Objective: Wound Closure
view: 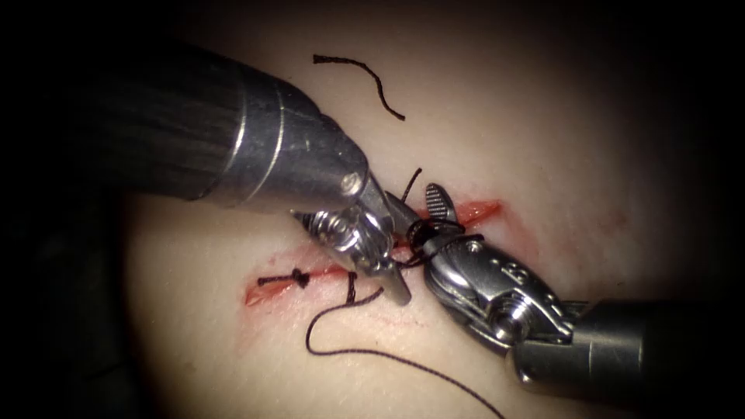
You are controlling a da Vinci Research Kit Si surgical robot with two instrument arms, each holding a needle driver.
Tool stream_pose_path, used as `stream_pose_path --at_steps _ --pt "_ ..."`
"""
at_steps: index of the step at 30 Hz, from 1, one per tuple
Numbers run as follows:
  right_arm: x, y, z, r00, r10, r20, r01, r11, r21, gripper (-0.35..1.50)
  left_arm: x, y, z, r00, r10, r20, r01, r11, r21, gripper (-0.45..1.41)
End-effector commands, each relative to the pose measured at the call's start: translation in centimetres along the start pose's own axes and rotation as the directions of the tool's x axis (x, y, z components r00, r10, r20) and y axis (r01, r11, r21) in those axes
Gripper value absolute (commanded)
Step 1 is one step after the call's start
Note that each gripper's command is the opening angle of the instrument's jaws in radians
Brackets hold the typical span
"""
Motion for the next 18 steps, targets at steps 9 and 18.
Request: stream_pose_path --at_steps 9,18 --pt "0.08 -0.10 0.21 0.995 0.091 0.046 -0.093 0.995 0.031 0.52 0.07 -0.03 0.05 1.000 0.003 0.002 -0.003 1.000 0.001 -0.27" --pt "0.08 -0.08 0.19 0.978 0.165 0.126 -0.162 0.986 -0.034 0.86 0.07 -0.02 0.02 1.000 0.004 0.004 -0.004 1.000 -0.002 -0.27"
